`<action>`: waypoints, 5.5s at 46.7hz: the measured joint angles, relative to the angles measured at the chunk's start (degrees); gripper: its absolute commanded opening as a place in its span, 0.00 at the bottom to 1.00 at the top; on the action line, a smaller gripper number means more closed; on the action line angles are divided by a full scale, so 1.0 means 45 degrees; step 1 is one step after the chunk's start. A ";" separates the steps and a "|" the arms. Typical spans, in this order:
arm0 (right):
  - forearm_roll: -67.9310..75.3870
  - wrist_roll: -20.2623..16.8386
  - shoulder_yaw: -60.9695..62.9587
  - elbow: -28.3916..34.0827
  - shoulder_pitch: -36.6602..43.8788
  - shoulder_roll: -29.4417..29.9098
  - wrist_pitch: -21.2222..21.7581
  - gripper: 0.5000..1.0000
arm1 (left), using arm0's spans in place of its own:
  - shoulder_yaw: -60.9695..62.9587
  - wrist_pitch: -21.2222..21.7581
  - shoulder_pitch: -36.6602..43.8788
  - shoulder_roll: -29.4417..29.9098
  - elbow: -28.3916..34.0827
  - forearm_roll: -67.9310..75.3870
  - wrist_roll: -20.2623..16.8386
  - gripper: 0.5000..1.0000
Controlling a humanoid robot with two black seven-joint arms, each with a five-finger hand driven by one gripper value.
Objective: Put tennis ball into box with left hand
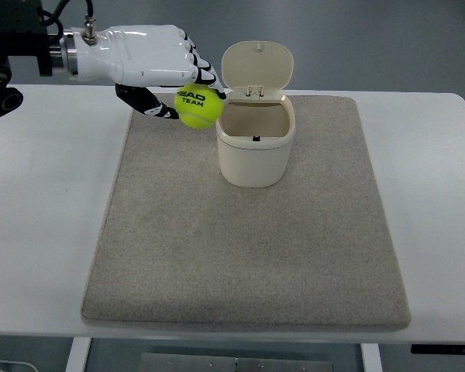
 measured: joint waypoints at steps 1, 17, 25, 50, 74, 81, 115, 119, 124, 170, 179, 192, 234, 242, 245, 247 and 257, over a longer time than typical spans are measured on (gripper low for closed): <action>0.0000 0.0000 0.0000 0.0000 0.0001 0.0000 0.0000 0.88 | 0.0166 0.0000 -0.0177 -0.0193 0.0107 -0.0003 0.0011 0.00; 0.0000 0.0000 0.0000 -0.0002 0.0000 0.0000 0.0000 0.88 | 0.1108 0.0000 -0.1439 -0.2688 0.1963 0.0003 0.0099 0.00; 0.0000 0.0000 0.0000 0.0000 0.0002 0.0000 0.0000 0.88 | 0.1348 -0.0019 -0.1661 -0.3383 0.2681 0.0004 0.0115 0.00; 0.0000 0.0000 0.0000 -0.0001 0.0001 0.0000 0.0000 0.88 | 0.2200 -0.0003 -0.1722 -0.4506 0.4504 -0.0038 0.0154 0.00; 0.0000 0.0000 0.0000 -0.0001 0.0001 0.0000 0.0000 0.88 | 0.2242 0.0038 -0.1545 -0.4500 0.4681 -0.0410 0.0137 0.58; 0.0000 0.0000 0.0000 -0.0001 0.0002 0.0000 0.0000 0.88 | 0.2258 0.0040 -0.1534 -0.4443 0.4603 -0.0439 0.0135 0.70; 0.0000 0.0001 0.0000 -0.0001 0.0000 0.0000 0.0000 0.88 | 0.2811 -0.0093 -0.1625 -0.1000 0.2168 -0.2152 0.0095 0.71; -0.0001 0.0003 0.0000 -0.0001 0.0001 0.0000 0.0000 0.88 | 0.3064 -0.0098 -0.1625 -0.0226 0.1602 -0.2725 0.0091 0.73; -0.0001 0.0003 0.0001 -0.0001 0.0001 0.0000 0.0000 0.88 | 0.3268 -0.0099 -0.1535 0.0735 0.1085 -0.3625 0.0092 0.77; 0.0000 0.0000 0.0000 0.0000 0.0001 0.0000 0.0000 0.88 | 0.1391 -0.4144 0.3753 0.3091 0.1428 -2.3342 0.0223 0.98; 0.0000 0.0000 0.0000 -0.0001 -0.0001 0.0000 0.0000 0.88 | 0.1190 -0.5073 0.3844 0.3336 0.1694 -2.4957 0.1478 0.98; 0.0000 0.0000 0.0000 -0.0001 0.0001 0.0000 0.0000 0.88 | -0.1200 -0.5964 0.5359 0.3267 0.2242 -2.6102 0.3923 0.98; -0.0001 0.0001 0.0001 0.0000 0.0001 0.0000 0.0000 0.88 | -0.2460 -0.6729 0.6278 0.0673 0.4955 -3.1531 0.7450 0.98; 0.0000 0.0000 0.0000 -0.0001 -0.0001 0.0000 0.0000 0.88 | -0.3232 -0.7474 0.6617 -0.0483 0.6403 -3.1326 0.7513 0.98; 0.0000 0.0000 0.0000 0.0000 0.0003 0.0000 0.0000 0.88 | -0.3242 -0.7489 0.6620 -0.0551 0.6437 -3.1294 0.7531 0.98; 0.0000 0.0000 0.0000 -0.0001 0.0000 0.0000 0.0003 0.88 | -0.3240 -0.7489 0.6622 -0.0572 0.6444 -3.1285 0.7535 0.98; 0.0041 0.0000 0.0000 0.0092 -0.0006 0.0000 0.0082 0.88 | -0.3150 -0.7489 0.6644 -0.0572 0.6489 -3.1263 0.7588 0.98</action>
